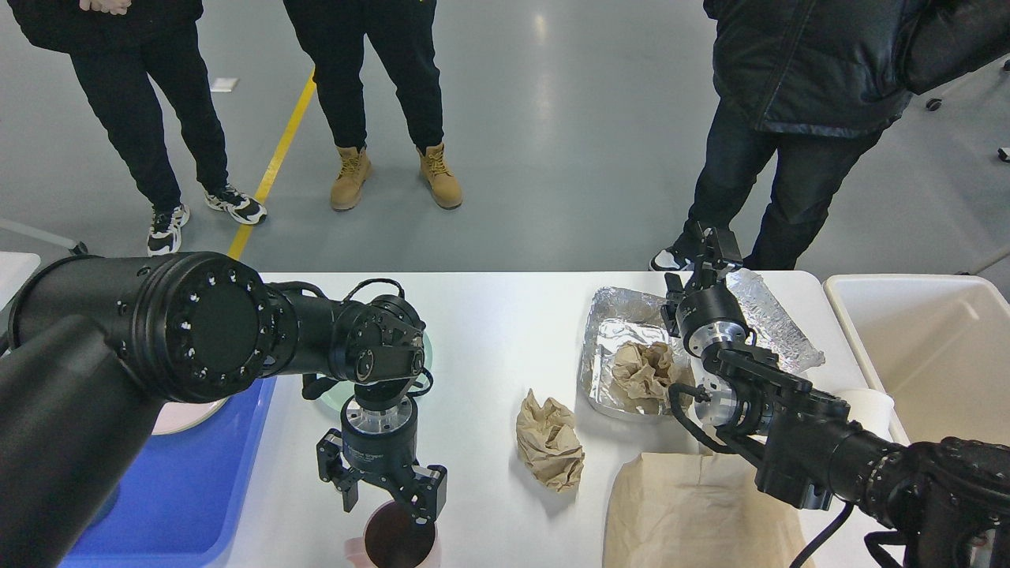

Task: Tidy desktop
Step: 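Lower the left gripper and grasp the pink mug, then carry the pink mug into the blue tray beside the olive mug, release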

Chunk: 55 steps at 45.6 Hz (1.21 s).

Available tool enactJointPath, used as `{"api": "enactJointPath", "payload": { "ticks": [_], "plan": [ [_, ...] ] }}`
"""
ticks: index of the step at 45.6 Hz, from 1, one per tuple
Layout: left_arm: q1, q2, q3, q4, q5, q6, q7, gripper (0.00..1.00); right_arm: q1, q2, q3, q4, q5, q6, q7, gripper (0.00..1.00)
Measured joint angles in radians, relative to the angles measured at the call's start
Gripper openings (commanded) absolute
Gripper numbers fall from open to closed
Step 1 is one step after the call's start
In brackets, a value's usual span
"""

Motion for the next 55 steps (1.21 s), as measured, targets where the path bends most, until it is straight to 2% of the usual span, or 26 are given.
{"api": "enactJointPath", "payload": {
  "ticks": [13, 19, 23, 30, 42, 55],
  "plan": [
    [0.002, -0.001, 0.01, 0.0, 0.0, 0.0, 0.002, 0.26, 0.0, 0.0, 0.0, 0.0, 0.0, 0.0, 0.0, 1.0],
    [0.002, -0.001, 0.012, 0.0, 0.002, 0.0, 0.002, 0.14, 0.0, 0.0, 0.0, 0.0, 0.0, 0.0, 0.0, 1.0],
    [0.002, 0.0, 0.013, 0.0, 0.004, 0.0, 0.007, 0.01, 0.0, 0.0, 0.0, 0.0, 0.0, 0.0, 0.0, 1.0],
    [0.002, 0.003, 0.014, 0.001, 0.005, 0.0, 0.028, 0.0, 0.0, 0.0, 0.0, 0.0, 0.0, 0.0, 0.0, 1.0],
    [-0.019, 0.013, 0.012, 0.0, 0.002, 0.0, 0.033, 0.0, 0.0, 0.0, 0.0, 0.0, 0.0, 0.0, 0.0, 1.0],
    [-0.185, 0.101, 0.0, -0.004, -0.002, 0.0, 0.026, 0.0, 0.0, 0.0, 0.0, 0.0, 0.0, 0.0, 0.0, 1.0]
  ]
}}
